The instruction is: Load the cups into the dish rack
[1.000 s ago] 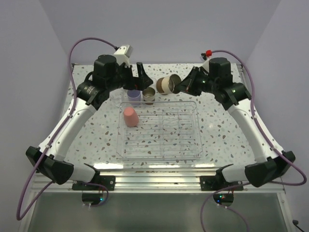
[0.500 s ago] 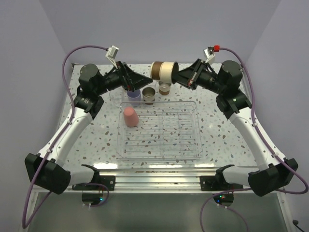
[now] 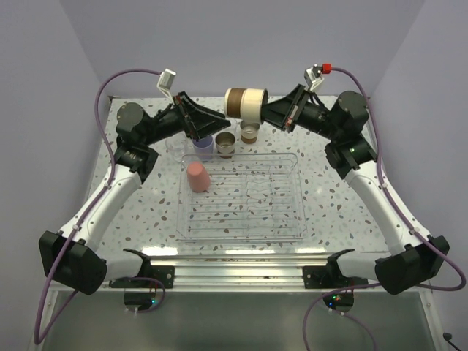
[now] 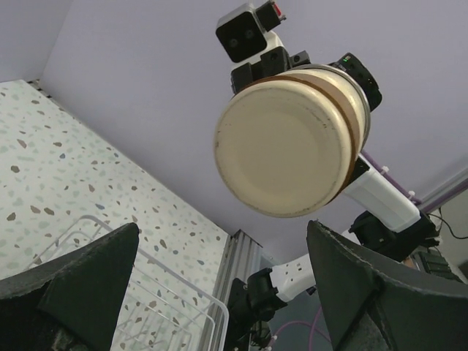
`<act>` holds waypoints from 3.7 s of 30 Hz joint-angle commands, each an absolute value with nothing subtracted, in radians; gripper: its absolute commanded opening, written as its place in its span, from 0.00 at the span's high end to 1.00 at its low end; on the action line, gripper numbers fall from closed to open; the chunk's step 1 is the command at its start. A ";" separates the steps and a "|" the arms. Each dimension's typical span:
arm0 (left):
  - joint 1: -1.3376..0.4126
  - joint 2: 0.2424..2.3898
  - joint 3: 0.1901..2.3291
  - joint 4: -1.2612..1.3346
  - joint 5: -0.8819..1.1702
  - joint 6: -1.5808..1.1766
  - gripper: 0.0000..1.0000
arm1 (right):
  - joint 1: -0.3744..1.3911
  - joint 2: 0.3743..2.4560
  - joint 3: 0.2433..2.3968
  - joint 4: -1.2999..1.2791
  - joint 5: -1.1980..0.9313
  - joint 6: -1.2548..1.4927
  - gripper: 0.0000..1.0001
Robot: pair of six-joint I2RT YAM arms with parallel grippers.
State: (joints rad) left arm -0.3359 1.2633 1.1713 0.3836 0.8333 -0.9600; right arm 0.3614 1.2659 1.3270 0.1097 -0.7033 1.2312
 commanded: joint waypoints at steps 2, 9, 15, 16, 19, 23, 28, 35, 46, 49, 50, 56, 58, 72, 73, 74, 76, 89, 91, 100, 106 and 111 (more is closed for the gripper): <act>-0.331 1.262 1.170 0.547 0.874 -1.037 0.00 | 0.368 1.269 1.350 0.178 -0.736 1.250 1.00; -0.331 1.275 1.170 0.656 0.902 -1.115 0.00 | 0.373 1.284 1.359 0.166 -0.736 1.244 1.00; -0.328 1.261 1.170 0.672 0.893 -1.124 0.00 | 0.383 1.290 1.373 0.144 -0.733 1.221 1.00; -0.327 1.261 1.170 0.673 0.890 -1.124 0.00 | 0.385 1.289 1.373 0.131 -0.732 1.215 1.00; -0.327 1.272 1.177 0.686 0.888 -1.126 0.00 | 0.396 1.287 1.367 0.124 -0.733 1.204 1.00; -0.327 1.287 1.187 0.692 0.891 -1.126 0.00 | 0.403 1.289 1.370 0.103 -0.732 1.201 1.00; -0.327 1.302 1.200 0.712 0.885 -1.132 0.02 | 0.413 1.292 1.368 0.094 -0.730 1.192 1.00; -0.327 1.322 1.203 0.779 0.888 -1.184 0.17 | 0.426 1.298 1.358 0.087 -0.726 1.189 1.00; -0.325 1.312 1.206 0.708 0.896 -1.157 1.00 | 0.433 1.316 1.387 -0.019 -0.707 1.132 0.81; -0.322 1.296 1.232 0.527 0.879 -1.062 1.00 | 0.430 1.316 1.434 -0.160 -0.664 1.053 0.28; -0.322 1.298 1.245 0.461 0.862 -0.990 1.00 | 0.428 1.312 1.463 -0.202 -0.646 0.999 0.19; -0.319 1.279 1.319 0.019 0.766 -0.720 1.00 | 0.385 1.261 1.520 -0.487 -0.456 0.820 0.04; -0.318 1.281 1.336 -0.131 0.707 -0.624 1.00 | 0.377 1.252 1.554 -0.663 -0.347 0.758 0.03; -0.596 1.457 1.385 -0.661 0.094 -0.268 1.00 | 0.350 1.285 1.615 -0.891 -0.143 0.606 0.03; -0.613 1.469 1.388 -0.673 0.060 -0.264 1.00 | 0.348 1.287 1.615 -0.894 -0.143 0.606 0.03; -0.629 1.480 1.394 -0.686 0.023 -0.255 1.00 | 0.350 1.289 1.614 -0.894 -0.143 0.604 0.03; -0.666 1.517 1.399 -0.718 -0.087 -0.252 1.00 | 0.350 1.290 1.611 -0.896 -0.143 0.603 0.03; -0.689 1.690 1.376 -0.651 -0.207 -0.261 1.00 | 0.350 1.301 1.586 -0.908 -0.138 0.598 0.04; -0.689 1.710 1.387 -0.641 -0.210 -0.258 1.00 | 0.350 1.302 1.583 -0.907 -0.138 0.598 0.04; -0.693 1.784 1.413 -0.617 -0.221 -0.241 0.74 | 0.350 1.310 1.578 -0.917 -0.127 0.592 0.04; -0.696 1.787 1.427 -0.615 -0.212 -0.229 0.37 | 0.348 1.319 1.568 -0.917 -0.138 0.594 0.04; -0.696 1.773 1.448 -0.612 -0.196 -0.222 0.23 | 0.350 1.322 1.568 -0.927 -0.132 0.589 0.04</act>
